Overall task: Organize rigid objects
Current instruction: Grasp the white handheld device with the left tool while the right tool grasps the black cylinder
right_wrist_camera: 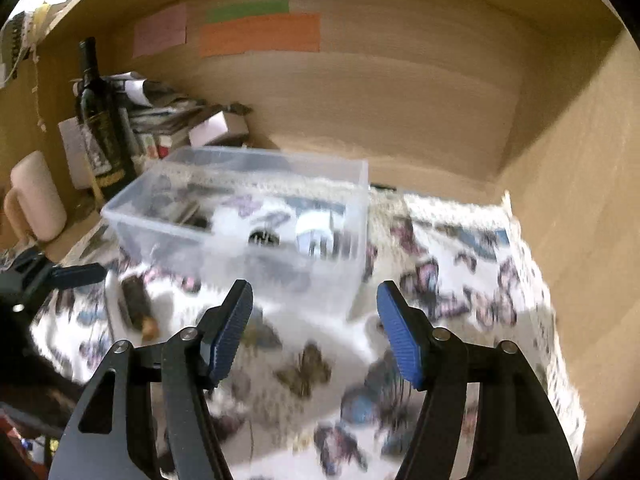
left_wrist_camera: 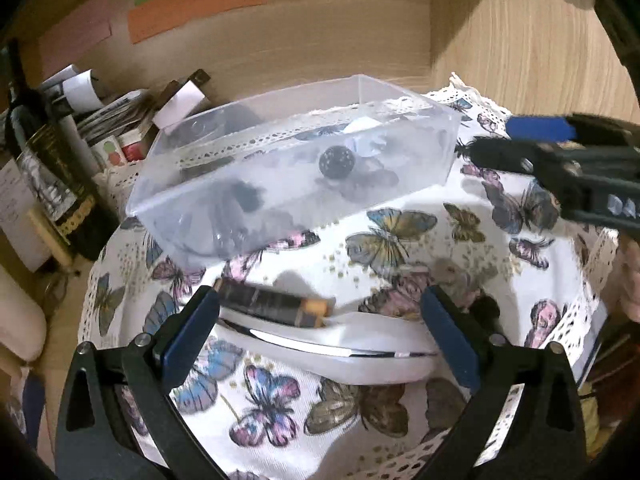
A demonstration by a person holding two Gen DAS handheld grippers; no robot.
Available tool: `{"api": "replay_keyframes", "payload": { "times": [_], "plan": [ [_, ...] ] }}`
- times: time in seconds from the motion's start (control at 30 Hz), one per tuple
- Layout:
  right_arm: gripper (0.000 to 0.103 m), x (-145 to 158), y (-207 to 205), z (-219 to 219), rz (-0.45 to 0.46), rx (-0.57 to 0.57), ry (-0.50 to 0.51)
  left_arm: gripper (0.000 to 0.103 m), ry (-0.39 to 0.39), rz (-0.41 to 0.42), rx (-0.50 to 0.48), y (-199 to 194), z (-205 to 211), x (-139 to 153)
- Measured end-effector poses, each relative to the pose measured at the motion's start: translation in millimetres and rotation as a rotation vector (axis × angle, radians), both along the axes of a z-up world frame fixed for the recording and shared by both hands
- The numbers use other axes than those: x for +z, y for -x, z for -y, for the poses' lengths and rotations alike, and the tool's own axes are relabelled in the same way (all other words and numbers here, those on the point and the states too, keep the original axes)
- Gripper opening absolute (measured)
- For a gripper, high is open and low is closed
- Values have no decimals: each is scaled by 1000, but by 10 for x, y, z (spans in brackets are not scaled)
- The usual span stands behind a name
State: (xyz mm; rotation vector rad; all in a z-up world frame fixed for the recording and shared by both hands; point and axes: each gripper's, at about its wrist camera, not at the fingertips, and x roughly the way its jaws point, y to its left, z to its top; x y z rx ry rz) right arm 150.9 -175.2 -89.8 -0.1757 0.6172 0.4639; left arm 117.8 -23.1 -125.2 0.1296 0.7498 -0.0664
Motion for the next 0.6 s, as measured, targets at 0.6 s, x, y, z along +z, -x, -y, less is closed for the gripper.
{"api": "replay_keyframes", "payload": {
  "times": [0.6],
  "plan": [
    [61,-530,622,-154,-120,98,-105,102,74,16,167,738,-536,-52]
  ]
}}
